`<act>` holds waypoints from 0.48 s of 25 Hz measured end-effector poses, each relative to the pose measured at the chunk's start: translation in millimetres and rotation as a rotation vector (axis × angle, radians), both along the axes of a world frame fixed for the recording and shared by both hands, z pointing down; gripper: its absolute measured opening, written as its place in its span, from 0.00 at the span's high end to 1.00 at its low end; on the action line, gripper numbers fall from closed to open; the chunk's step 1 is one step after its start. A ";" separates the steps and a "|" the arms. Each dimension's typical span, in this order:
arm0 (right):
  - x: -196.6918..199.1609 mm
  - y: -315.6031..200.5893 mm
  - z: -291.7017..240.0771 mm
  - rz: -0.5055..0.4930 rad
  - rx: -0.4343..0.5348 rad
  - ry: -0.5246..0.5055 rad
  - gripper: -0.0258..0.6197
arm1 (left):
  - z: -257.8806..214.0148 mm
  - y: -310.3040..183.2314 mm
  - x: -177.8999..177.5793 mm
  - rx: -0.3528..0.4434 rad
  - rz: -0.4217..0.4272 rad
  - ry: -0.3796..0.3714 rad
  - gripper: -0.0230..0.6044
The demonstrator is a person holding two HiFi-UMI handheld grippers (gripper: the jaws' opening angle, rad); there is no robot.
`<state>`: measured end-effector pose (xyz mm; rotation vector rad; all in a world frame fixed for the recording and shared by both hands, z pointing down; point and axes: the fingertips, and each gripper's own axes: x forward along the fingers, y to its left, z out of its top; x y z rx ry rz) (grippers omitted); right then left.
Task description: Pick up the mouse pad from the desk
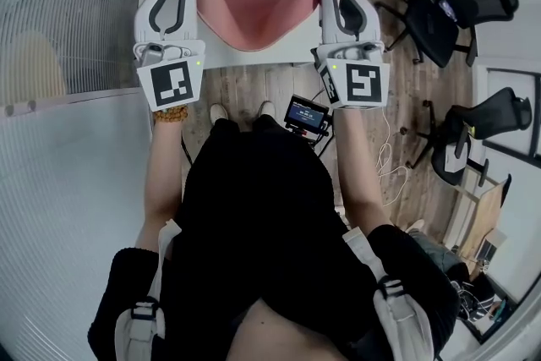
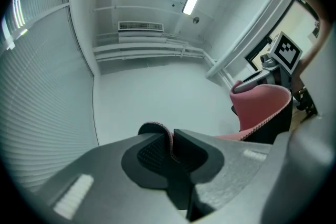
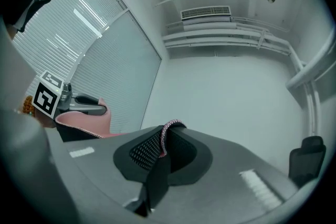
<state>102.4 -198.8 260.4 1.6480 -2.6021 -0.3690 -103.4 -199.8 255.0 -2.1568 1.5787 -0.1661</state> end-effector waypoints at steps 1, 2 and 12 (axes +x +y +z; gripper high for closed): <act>-0.1 -0.1 1.2 -0.001 -0.001 0.004 0.90 | 1.4 -0.6 0.1 -0.002 0.001 -0.001 0.90; -0.3 -0.8 2.0 -0.002 -0.002 0.006 0.90 | 2.4 -1.5 0.3 -0.004 0.001 -0.002 0.89; -9.7 -8.9 19.4 -0.018 -0.036 0.027 0.90 | 19.6 -10.1 -6.6 -0.041 0.005 -0.016 0.90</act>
